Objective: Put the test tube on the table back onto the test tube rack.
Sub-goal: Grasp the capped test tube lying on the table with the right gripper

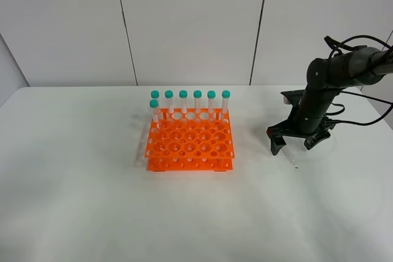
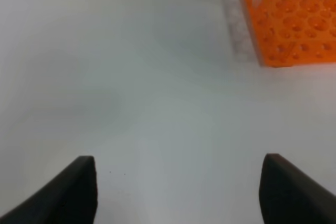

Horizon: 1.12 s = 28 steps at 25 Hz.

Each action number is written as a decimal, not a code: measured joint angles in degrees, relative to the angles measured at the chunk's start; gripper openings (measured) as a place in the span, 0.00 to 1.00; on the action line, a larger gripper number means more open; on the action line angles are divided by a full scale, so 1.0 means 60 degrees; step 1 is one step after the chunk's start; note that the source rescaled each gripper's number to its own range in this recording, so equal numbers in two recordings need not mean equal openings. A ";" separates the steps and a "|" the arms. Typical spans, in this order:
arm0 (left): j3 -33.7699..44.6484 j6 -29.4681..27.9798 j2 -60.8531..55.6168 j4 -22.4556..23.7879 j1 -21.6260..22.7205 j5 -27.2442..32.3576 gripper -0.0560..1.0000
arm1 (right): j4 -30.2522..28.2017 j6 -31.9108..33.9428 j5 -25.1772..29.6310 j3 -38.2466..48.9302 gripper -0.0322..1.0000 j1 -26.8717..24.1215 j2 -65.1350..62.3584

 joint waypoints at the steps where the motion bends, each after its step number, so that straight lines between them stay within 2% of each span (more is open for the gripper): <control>1: 0.0000 0.0000 0.0000 0.0000 0.0000 0.0000 0.88 | -0.0087 0.0011 0.0000 0.0000 0.98 0.0000 0.0000; 9: 0.0000 0.0000 0.0000 0.0000 0.0000 0.0000 0.88 | -0.0331 0.0189 -0.0048 0.0000 0.98 0.0000 0.0000; 17: 0.0000 0.0000 0.0000 0.0000 0.0000 0.0000 0.88 | 0.0447 -0.0157 -0.0247 0.0000 0.98 0.0000 0.0000; 28: 0.0000 0.0000 0.0000 0.0000 0.0000 0.0000 0.88 | 0.0416 -0.0178 -0.0299 -0.0002 0.98 0.0000 0.0205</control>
